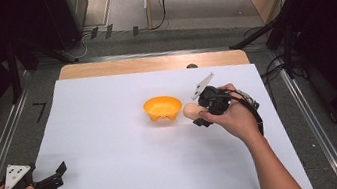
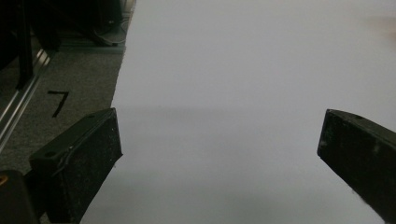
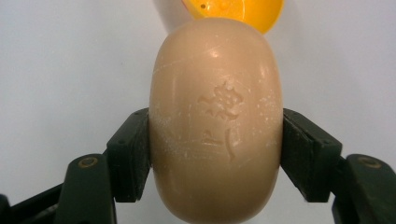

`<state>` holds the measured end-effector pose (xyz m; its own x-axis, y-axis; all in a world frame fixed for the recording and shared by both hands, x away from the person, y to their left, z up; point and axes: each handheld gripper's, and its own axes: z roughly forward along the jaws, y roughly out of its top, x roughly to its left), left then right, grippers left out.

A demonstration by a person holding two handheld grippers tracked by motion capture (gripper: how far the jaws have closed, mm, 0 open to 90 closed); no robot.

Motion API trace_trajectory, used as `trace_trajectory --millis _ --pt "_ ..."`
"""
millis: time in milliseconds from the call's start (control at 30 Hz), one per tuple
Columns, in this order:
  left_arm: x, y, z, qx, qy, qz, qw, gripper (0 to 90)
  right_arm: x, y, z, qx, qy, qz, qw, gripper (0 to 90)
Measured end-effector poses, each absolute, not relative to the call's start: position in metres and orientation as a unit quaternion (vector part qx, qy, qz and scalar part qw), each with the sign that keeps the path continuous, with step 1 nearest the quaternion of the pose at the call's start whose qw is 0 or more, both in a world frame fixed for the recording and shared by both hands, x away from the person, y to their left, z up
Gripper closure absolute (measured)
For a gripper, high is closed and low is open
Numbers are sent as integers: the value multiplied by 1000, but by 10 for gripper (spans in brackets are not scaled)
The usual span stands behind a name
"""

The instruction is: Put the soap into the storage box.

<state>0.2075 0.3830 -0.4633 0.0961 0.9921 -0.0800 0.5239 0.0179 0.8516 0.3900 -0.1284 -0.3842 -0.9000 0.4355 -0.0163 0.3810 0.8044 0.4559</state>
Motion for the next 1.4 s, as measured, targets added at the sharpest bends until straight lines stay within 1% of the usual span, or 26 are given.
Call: trace_trajectory --millis 233,633,1067,1300,1400 --pt "207 383 -463 632 600 303 386 1 399 -119 -381 200 952 228 52 334" --pt "207 383 -463 632 599 304 388 1 418 -89 -368 126 963 233 56 333" --pt "207 383 -463 631 599 303 389 1 435 -60 -373 73 971 219 61 333" --pt "207 383 -463 631 599 303 390 1 443 -44 -376 53 974 216 40 332" --pt "207 383 -463 631 599 302 390 1 445 -36 -376 49 978 198 46 332"
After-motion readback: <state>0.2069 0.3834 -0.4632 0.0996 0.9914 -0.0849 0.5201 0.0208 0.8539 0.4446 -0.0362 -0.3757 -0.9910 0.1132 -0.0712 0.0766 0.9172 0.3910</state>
